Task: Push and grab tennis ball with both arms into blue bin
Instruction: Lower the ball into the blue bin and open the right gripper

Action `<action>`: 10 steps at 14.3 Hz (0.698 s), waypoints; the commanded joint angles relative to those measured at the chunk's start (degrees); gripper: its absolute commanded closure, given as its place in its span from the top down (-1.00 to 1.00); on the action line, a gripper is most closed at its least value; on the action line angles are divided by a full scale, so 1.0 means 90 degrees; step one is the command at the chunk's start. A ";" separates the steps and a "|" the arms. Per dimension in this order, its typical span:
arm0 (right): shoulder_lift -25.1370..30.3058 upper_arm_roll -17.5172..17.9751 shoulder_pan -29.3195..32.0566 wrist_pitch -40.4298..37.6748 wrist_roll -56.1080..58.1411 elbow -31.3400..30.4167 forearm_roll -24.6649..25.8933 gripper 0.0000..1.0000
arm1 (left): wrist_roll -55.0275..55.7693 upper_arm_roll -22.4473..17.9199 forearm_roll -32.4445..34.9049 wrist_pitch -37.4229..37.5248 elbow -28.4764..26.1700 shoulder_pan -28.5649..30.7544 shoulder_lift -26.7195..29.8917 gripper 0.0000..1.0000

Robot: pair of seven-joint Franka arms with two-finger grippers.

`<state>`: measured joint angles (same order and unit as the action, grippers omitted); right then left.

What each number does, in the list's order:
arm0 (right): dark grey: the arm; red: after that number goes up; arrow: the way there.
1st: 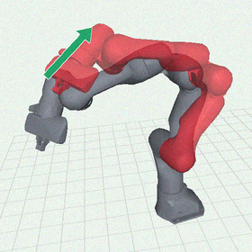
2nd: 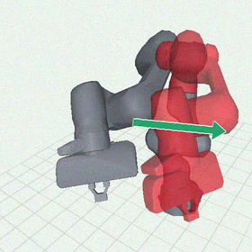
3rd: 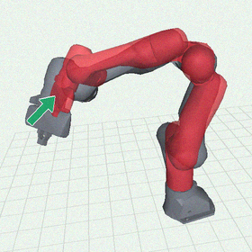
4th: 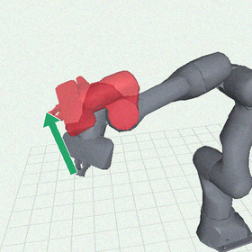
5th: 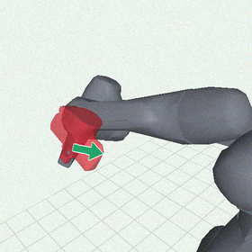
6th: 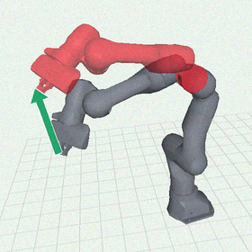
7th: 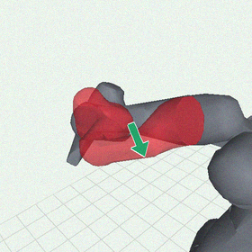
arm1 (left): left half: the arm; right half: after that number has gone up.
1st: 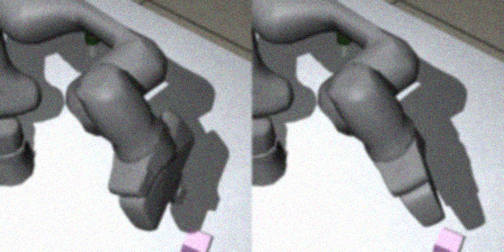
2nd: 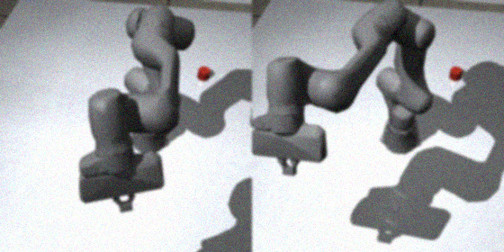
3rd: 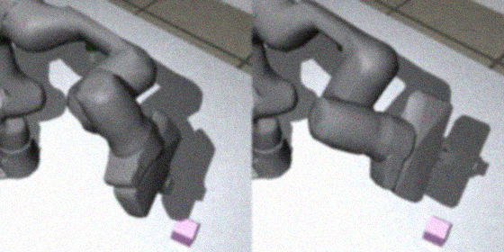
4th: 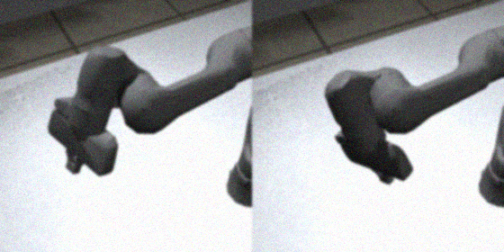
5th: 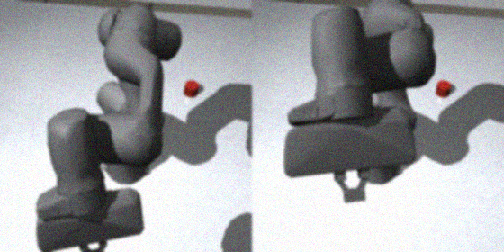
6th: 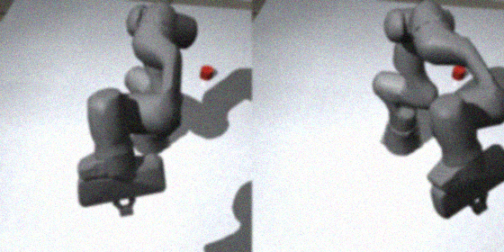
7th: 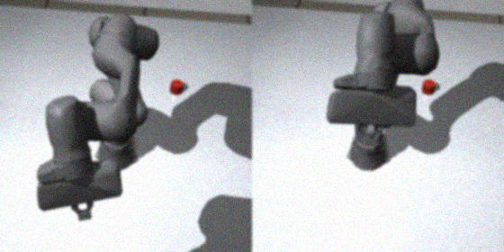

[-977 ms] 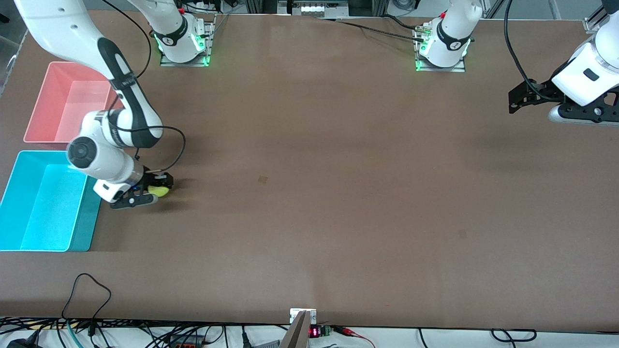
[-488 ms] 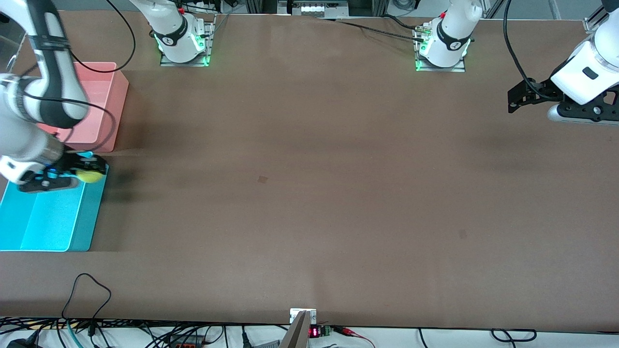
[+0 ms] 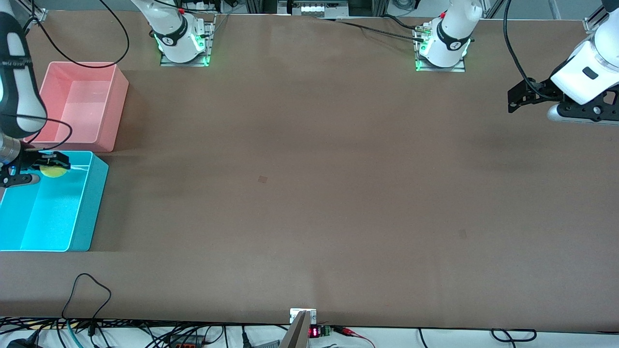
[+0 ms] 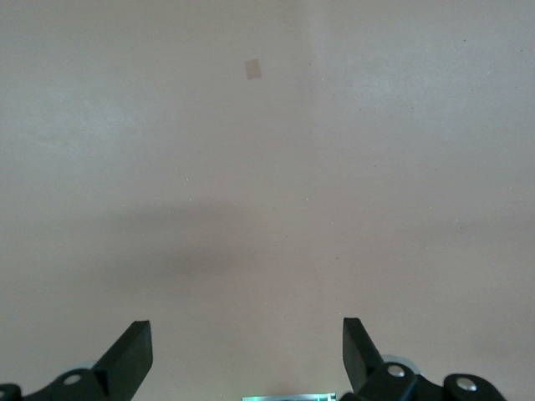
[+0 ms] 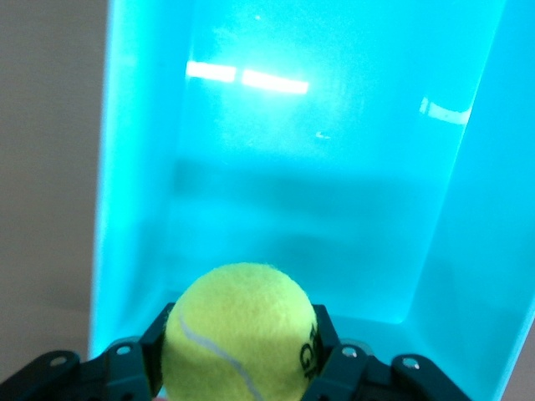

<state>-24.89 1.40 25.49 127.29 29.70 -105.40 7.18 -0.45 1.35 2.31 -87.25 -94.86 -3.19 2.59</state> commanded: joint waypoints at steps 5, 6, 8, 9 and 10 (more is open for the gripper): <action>-0.0983 0.0118 0.0390 0.0407 0.0030 0.0344 0.0384 -1.00 | -0.0057 -0.0033 -0.0051 0.0182 0.0139 0.0013 -0.0034 1.00; -0.1032 0.0118 0.0409 0.0407 0.0030 0.0335 0.0384 -0.97 | -0.0057 -0.0033 -0.0051 0.0192 0.0139 0.0013 -0.0025 1.00; -0.1101 0.0108 0.0449 0.0417 0.0010 0.0325 0.0384 -0.81 | -0.0047 -0.0023 -0.0041 0.0192 0.0149 0.0003 -0.0034 1.00; -0.1111 0.0118 0.0449 0.0417 0.0001 0.0325 0.0384 -0.57 | -0.0047 -0.0023 -0.0041 0.0212 0.0139 0.0003 -0.0015 1.00; -0.1130 0.0118 0.0449 0.0417 -0.0009 0.0325 0.0374 -0.05 | -0.0047 -0.0023 -0.0041 0.0231 0.0149 0.0003 -0.0024 1.00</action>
<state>-34.52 1.43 28.52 131.36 29.88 -103.54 9.53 -0.45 1.26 2.31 -86.66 -94.84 -3.12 2.59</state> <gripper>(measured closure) 0.335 0.000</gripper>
